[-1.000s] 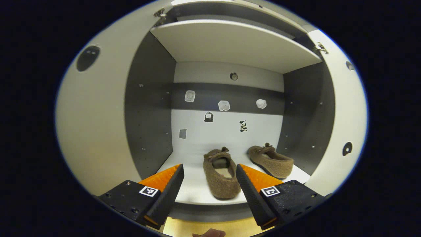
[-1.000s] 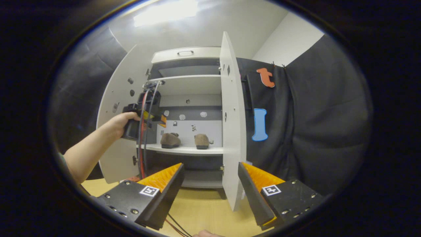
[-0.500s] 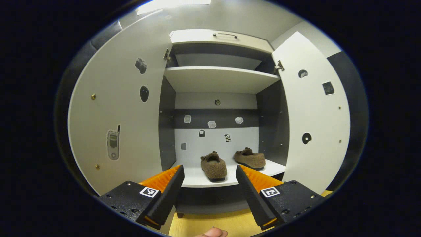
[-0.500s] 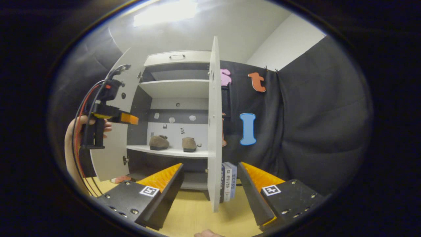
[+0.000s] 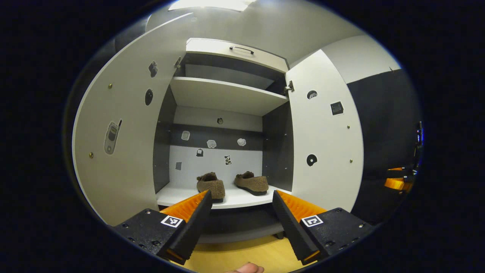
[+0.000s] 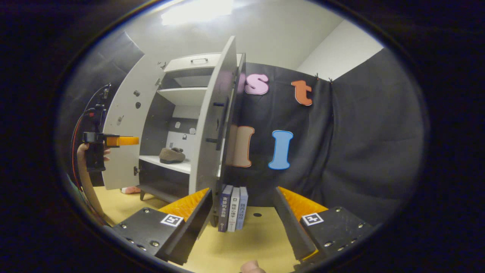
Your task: Grab one shoe with the right hand and put it into the shoe cabinet, grab the other shoe with the left hand and put it into the shoe cabinet; then close the right door with the right hand and the left door with the left hand.
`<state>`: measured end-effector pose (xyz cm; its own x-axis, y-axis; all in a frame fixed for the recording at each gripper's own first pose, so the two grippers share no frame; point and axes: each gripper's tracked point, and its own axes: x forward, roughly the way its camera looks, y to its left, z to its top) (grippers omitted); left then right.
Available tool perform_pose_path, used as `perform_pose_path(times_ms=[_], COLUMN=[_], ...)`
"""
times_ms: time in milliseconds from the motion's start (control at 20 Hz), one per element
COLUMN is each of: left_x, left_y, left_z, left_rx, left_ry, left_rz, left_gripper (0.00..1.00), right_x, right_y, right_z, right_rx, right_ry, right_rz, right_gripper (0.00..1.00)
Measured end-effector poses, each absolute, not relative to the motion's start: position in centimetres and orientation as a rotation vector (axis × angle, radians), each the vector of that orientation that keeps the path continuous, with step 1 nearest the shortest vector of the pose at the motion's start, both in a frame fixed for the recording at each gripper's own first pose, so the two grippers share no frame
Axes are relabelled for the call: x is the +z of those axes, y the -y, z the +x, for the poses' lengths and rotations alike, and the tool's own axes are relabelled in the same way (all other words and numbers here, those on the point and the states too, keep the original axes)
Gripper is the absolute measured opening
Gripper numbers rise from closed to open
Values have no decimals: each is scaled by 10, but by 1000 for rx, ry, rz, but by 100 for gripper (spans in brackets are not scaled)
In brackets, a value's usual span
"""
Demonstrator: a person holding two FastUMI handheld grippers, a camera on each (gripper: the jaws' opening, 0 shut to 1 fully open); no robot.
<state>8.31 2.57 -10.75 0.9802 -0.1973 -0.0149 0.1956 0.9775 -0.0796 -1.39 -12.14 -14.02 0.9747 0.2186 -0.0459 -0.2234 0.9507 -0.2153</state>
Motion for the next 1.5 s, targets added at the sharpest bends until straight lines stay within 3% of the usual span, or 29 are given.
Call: perform_pose_path(times_ms=[200, 400, 450, 500, 700, 800, 850, 950, 1050, 1100, 1150, 1200, 1250, 1500], left_x=[-105, -104, -106, -109, -104, -102, -99, -97, -95, -95, -95, -93, -94, -93], left_y=[-23, -29, -31, -32, -43, -43, -43, -42, -40, -36, -33, -30, -31, -34], left_z=[75, 69, 68, 66, 65, 62, 61, 57, 55, 52, 51, 50, 48, 48], left_rx=[-222, -219, -221, -225, -208, -208, -213, -223, -233, -251, -269, -284, -290, -290], left_ry=[-23, -21, -24, -35, -22, -17, -11, -1, 4, 2, 5, 6, 3, 10], left_rz=[-87, -78, -70, -63, -84, -92, -96, -91, -87, -85, -88, -95, -99, -86], left_gripper=[97, 97, 99, 94, 97, 99, 97, 97, 99, 97, 97, 97, 97, 97], right_x=[-117, -80, -73, -71, -70, -72, -72, -72, -69, -68, -65, -65, -57, -61], right_y=[174, 220, 219, 214, 182, 158, 145, 119, 79, 59, 38, 30, 21, -35], right_z=[28, 89, 98, 109, 143, 148, 151, 155, 157, 159, 157, 166, 159, 152], right_rx=[255, 148, 140, 138, 140, 172, 190, 222, 284, 307, 349, 326, 334, 406], right_ry=[-91, -87, -88, -88, -119, -125, -126, -126, -126, -130, -128, -119, -114, -122], right_rz=[-157, -33, -25, -31, -82, -90, -102, -118, -110, -103, -88, -118, -113, -127], right_gripper=[98, 98, 94, 98, 99, 99, 94, 98, 98, 94, 98, 98, 86, 90])
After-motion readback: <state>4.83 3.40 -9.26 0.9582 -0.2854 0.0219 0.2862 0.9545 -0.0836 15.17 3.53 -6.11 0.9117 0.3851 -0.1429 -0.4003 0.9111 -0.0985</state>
